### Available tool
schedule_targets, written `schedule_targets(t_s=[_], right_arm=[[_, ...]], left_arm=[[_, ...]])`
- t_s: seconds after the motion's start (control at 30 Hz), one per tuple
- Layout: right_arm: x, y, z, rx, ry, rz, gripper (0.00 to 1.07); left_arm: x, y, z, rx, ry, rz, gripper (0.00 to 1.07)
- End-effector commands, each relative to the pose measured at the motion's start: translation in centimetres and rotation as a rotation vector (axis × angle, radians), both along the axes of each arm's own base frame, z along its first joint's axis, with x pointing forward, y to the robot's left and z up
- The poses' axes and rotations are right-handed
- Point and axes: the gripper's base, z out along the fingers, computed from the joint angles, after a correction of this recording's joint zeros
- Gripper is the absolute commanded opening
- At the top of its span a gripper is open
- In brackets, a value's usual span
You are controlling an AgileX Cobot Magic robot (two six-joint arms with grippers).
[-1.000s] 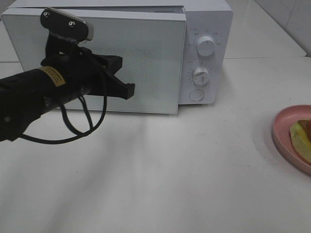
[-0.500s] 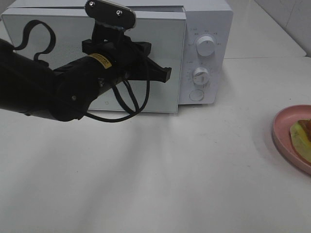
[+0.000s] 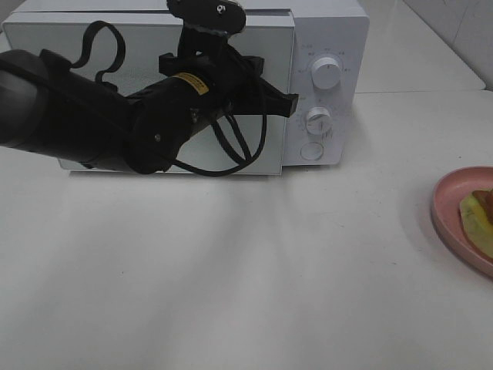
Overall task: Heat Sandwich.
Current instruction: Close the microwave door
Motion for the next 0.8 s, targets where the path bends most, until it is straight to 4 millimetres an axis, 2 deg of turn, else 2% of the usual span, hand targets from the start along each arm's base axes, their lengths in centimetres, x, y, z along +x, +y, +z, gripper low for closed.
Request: schedule_targets(t_s=[0.03, 0.2, 0.4, 0.8], right_arm=[[-0.3, 0.0, 0.0, 0.0, -0.036, -0.006, 0.76], [-0.3, 0.0, 0.0, 0.0, -0.036, -0.006, 0.76], [-0.3, 0.0, 0.0, 0.0, -0.036, -0.006, 0.76], [-0.3, 0.0, 0.0, 0.0, -0.036, -0.006, 0.76]], left_arm=[[1.1, 0.1, 0.6, -0.041, -0.022, 0.051, 0.0], [2.4, 0.7, 0.4, -0.017, -0.022, 0.084, 0.0], [4.4, 1.9, 1.0, -0.025, -0.013, 0.121, 0.0], [3.6, 1.1, 1.0, -0.003, 0.04, 0.074, 0.0]])
